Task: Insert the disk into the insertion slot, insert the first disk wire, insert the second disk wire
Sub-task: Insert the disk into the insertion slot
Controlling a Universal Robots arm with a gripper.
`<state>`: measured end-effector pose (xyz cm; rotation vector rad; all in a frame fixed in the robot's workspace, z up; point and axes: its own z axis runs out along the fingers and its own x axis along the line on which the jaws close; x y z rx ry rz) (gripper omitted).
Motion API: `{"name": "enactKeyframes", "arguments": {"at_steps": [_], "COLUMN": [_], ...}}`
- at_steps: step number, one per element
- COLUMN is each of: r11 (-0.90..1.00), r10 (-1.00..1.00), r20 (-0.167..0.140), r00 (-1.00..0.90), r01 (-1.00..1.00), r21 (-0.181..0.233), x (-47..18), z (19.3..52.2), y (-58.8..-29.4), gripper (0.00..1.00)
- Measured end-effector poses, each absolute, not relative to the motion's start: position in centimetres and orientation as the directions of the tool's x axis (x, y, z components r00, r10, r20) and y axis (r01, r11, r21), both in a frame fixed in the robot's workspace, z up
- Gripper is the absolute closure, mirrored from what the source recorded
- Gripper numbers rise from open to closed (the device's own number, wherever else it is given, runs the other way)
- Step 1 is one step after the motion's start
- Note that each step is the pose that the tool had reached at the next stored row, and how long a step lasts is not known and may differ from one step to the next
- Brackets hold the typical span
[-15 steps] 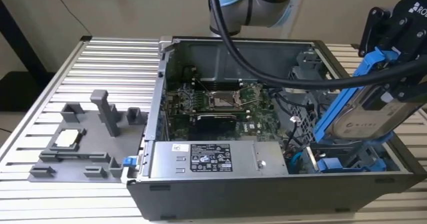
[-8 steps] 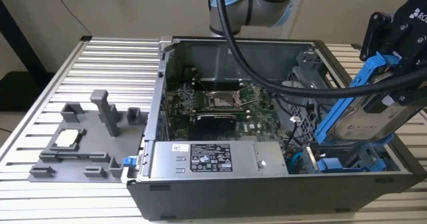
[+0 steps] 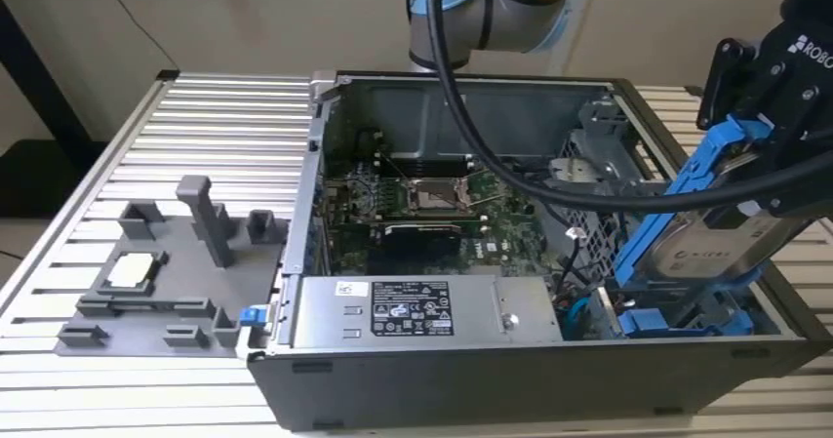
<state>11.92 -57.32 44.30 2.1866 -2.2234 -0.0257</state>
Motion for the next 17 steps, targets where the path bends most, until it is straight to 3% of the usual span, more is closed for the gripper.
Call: {"name": "enactKeyframes", "arguments": {"at_steps": [17], "r11": [-0.007], "r10": [-1.000], "r20": [0.004], "r00": [0.007], "r01": [-1.000], "r21": [0.028], "x": [12.5], "z": [42.4], "y": [-57.3], "gripper": [0.67]}}
